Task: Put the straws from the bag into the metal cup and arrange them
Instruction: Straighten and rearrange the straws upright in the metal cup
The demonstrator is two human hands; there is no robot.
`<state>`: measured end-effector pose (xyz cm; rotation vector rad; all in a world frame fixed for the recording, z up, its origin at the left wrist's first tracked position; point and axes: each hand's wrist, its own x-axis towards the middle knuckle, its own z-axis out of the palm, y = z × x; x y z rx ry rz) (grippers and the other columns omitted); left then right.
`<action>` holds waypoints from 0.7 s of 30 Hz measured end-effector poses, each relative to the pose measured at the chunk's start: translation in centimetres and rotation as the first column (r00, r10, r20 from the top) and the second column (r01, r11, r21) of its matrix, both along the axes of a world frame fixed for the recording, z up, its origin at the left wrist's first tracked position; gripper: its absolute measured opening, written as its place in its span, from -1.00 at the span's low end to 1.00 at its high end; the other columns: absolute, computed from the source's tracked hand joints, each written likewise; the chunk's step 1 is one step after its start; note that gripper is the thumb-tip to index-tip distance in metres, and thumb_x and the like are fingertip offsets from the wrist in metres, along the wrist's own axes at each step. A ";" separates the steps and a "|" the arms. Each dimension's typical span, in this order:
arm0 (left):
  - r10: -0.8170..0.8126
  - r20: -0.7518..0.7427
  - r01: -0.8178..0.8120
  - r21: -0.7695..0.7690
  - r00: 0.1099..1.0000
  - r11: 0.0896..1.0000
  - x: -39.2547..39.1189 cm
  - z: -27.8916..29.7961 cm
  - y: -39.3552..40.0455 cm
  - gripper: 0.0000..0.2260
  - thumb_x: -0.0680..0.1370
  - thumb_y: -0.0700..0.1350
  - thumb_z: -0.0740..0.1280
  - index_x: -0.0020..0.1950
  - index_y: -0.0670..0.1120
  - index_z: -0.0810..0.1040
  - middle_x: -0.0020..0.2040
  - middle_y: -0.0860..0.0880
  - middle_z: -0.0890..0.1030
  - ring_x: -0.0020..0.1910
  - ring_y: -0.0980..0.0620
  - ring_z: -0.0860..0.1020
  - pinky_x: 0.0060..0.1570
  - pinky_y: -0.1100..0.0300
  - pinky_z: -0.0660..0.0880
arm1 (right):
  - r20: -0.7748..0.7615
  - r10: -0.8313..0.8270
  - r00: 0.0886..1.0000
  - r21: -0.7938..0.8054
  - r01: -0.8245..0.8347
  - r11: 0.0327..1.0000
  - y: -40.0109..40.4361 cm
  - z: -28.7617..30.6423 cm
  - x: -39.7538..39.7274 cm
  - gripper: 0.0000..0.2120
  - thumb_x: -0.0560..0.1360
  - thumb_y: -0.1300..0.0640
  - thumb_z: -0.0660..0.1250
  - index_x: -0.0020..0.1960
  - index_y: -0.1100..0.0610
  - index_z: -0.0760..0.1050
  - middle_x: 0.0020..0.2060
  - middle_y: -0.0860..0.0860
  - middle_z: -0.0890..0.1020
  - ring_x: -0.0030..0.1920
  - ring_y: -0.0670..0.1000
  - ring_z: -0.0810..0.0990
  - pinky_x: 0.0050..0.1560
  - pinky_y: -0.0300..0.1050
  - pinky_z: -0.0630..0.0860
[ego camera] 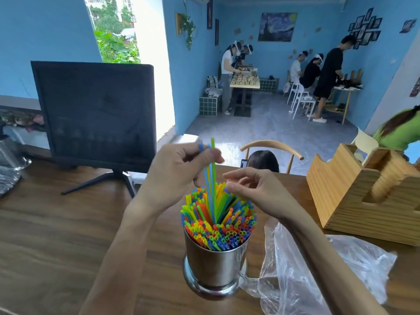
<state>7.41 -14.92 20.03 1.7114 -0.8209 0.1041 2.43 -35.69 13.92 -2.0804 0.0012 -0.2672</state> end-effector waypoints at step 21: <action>0.124 0.054 -0.133 0.223 0.991 0.966 0.7 -5.3 0.6 -0.67 0.47 0.40 0.29 0.20 0.39 0.53 0.21 0.34 0.51 0.33 0.27 0.36 0.20 0.39 0.27 | 0.505 -0.188 0.843 0.340 0.006 0.941 -0.4 4.8 0.2 -0.93 0.62 0.24 0.37 0.06 0.14 0.62 -0.16 0.03 0.73 -0.23 0.02 0.66 -0.23 -0.11 0.54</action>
